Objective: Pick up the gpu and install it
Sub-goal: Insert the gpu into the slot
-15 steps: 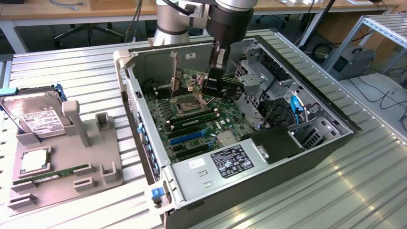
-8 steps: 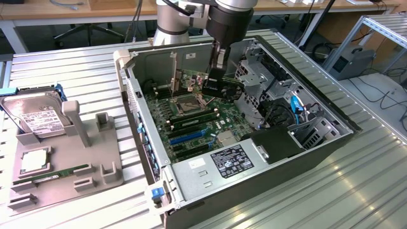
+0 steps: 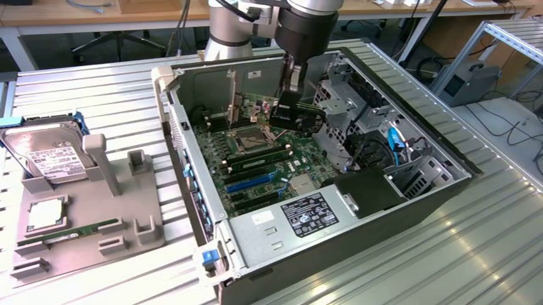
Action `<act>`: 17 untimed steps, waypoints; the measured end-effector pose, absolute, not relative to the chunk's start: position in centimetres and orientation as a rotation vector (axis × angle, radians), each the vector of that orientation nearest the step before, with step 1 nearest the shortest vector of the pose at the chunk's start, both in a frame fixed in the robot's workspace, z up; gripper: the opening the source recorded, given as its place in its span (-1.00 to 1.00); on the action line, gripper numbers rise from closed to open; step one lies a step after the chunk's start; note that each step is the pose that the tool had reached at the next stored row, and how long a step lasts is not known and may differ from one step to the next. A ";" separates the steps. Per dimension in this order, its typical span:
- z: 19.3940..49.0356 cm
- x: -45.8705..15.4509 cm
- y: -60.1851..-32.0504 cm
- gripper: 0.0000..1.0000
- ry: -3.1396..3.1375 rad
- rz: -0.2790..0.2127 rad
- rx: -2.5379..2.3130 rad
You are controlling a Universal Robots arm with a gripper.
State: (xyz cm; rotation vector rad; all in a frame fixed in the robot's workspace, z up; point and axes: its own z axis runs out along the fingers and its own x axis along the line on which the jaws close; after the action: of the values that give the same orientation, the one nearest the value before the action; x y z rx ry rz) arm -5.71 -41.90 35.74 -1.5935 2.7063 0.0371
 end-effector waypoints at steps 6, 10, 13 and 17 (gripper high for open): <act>35.7 -5.7 -41.9 -0.47 2.699 0.037 -1.606; 35.7 -5.7 -41.9 -0.47 2.695 0.036 -1.614; 35.7 -5.7 -41.9 -0.47 2.691 0.036 -1.621; 35.7 -5.7 -41.9 -0.47 2.685 0.035 -1.631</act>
State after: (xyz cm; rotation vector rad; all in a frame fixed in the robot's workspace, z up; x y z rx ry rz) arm -5.71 -41.90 35.70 -1.6307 2.6853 0.0354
